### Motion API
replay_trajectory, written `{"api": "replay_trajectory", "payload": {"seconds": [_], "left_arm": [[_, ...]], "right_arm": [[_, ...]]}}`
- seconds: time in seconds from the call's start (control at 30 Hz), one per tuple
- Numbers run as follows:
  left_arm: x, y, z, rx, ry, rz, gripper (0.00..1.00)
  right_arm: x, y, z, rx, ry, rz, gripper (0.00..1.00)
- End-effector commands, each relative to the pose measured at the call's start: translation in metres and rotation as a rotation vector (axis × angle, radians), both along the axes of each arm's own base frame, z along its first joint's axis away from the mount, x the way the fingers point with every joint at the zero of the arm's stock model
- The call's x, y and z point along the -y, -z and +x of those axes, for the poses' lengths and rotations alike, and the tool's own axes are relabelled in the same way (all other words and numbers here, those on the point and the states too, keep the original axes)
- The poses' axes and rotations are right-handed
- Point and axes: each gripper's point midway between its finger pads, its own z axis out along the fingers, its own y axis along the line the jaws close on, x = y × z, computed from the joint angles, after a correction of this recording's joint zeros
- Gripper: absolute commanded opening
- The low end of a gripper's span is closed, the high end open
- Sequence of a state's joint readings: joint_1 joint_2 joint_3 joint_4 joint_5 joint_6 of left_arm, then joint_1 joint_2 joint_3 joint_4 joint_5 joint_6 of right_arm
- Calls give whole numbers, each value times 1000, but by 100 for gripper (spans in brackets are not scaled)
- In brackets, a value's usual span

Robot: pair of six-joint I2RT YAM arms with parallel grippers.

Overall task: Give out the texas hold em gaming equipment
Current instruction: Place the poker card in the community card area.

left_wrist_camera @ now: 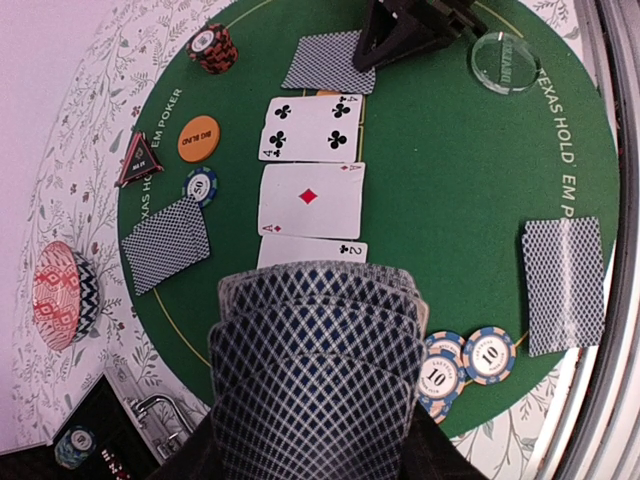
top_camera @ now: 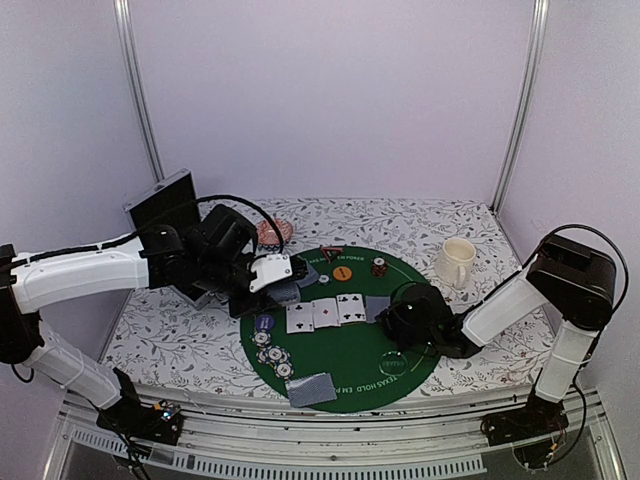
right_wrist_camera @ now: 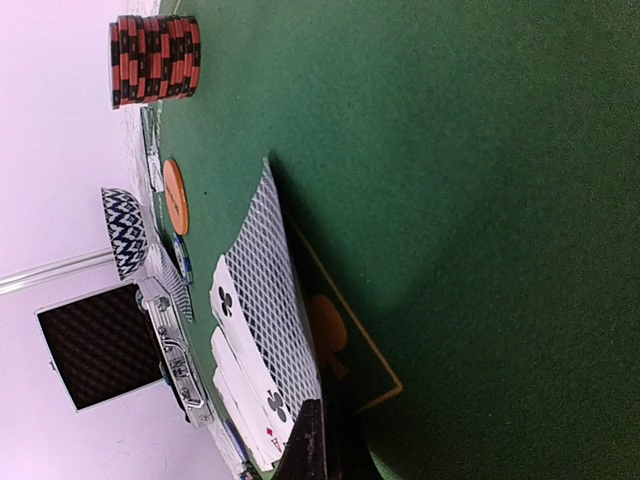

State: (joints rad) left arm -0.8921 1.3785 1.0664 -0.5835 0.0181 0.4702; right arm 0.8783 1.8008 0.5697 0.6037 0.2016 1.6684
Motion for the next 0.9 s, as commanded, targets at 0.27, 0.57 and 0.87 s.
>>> {"api": "replay_trajectory", "payload": {"seconds": [0.27,0.57,0.87], "left_arm": [[7,-8,-6,22,35,-31,44],[7,-6,-6,20,39,-24,45],[6,-6,-6,23,41,-24,44]], "right_arm": [[8,-3,7,57,-114,-109,2],[1,-7,20,93,-149,-129,2],[2,2,12,58,-173,-123,2]]}}
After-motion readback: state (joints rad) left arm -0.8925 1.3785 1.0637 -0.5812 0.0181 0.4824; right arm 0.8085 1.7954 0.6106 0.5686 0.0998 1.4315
